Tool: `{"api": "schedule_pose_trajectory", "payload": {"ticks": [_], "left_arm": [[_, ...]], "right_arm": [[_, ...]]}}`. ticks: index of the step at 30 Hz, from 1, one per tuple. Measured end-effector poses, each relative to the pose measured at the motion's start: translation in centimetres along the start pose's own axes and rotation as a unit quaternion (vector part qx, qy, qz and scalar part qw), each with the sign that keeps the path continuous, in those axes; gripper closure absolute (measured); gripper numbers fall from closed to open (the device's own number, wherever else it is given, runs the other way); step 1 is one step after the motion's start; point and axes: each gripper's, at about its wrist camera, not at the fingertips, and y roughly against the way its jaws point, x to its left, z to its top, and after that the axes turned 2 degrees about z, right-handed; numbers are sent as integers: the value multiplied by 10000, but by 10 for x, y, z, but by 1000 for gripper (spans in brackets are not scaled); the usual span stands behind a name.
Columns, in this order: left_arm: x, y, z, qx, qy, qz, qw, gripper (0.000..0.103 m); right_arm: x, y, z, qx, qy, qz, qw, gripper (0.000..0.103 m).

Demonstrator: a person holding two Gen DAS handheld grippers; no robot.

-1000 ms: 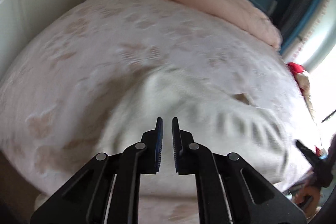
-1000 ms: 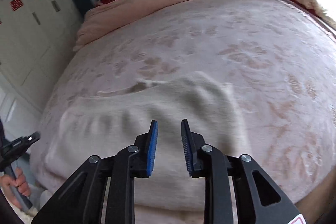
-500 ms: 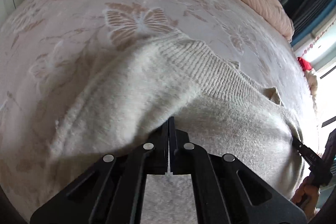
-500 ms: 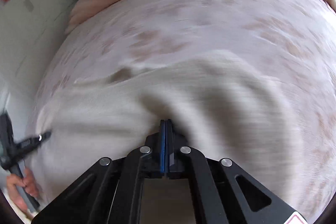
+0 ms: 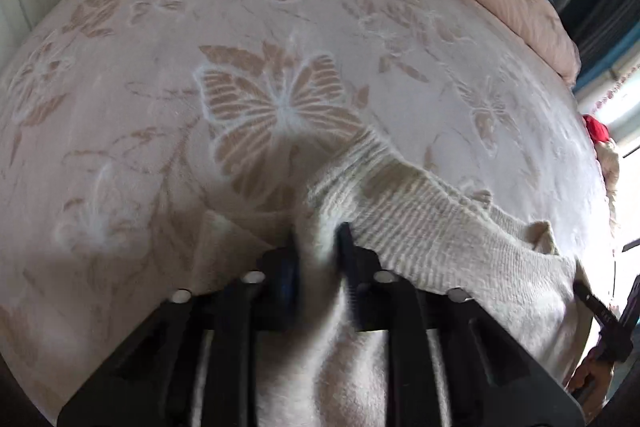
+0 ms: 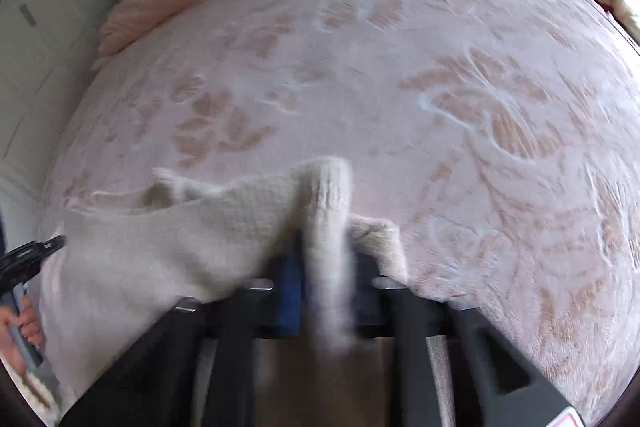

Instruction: Fold small clothes

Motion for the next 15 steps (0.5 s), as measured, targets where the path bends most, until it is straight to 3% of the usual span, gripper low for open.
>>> {"api": "schedule_pose_trajectory", "payload": {"ticks": [2, 4, 6, 8, 9, 10, 12, 14, 15], "left_arm": [[4, 17, -1, -278, 35, -22, 9996, 93], [19, 16, 1, -306, 255, 42, 9992, 93], [29, -7, 2, -44, 321, 209, 9993, 92], [25, -17, -1, -57, 132, 337, 9993, 90], [19, -13, 0, -110, 22, 370, 9993, 86], [17, -8, 1, -118, 16, 282, 9995, 85], [21, 14, -3, -173, 90, -11, 9998, 73], [32, 47, -15, -402, 125, -106, 9991, 57], [37, 54, -22, -486, 130, -121, 9987, 47]], "right_arm": [[-1, 29, 2, -477, -54, 41, 9988, 96], [-19, 43, 6, -795, -296, -62, 9964, 96], [-38, 17, 10, -426, -367, -273, 9980, 96], [-43, -24, 3, 356, -264, -300, 9986, 93], [-35, -20, 1, 205, -25, -437, 9988, 90], [-30, -12, 1, 77, 6, -402, 9992, 82], [-27, 21, -1, -259, -242, -68, 9993, 70], [-28, 53, -14, -517, -337, 38, 9981, 48], [-28, 70, -27, -632, -376, 53, 9973, 44]]}}
